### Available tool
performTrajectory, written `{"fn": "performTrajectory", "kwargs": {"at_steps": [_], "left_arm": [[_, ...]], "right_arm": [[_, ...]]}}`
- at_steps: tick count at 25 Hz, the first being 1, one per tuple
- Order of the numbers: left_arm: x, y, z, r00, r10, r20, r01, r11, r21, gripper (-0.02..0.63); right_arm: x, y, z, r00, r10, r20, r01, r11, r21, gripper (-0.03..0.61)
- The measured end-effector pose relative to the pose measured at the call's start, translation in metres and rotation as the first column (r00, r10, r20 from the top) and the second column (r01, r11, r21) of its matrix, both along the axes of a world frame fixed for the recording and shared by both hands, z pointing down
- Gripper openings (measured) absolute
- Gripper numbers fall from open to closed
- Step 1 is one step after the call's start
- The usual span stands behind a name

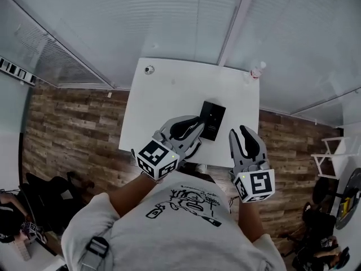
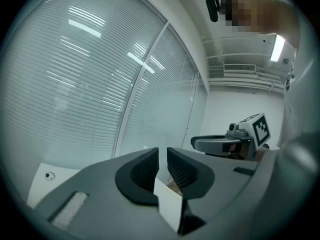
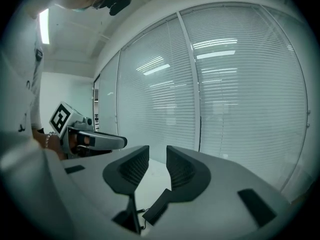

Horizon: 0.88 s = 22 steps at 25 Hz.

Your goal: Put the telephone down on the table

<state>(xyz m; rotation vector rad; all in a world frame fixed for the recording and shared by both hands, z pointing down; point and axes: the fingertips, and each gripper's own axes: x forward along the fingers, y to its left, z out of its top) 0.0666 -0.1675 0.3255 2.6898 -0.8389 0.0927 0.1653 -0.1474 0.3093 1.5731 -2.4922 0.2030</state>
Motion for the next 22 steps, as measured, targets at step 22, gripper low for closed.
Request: {"fn": "performTrajectory", "kwargs": {"at_steps": [22], "left_arm": [[0.012, -0.005, -0.045, 0.999, -0.002, -0.050, 0.006, 0.996, 0.084, 0.044]], "right_arm": [[-0.006, 0.005, -0.038, 0.998, -0.036, -0.047, 0.039, 0.997, 0.069, 0.100]]}}
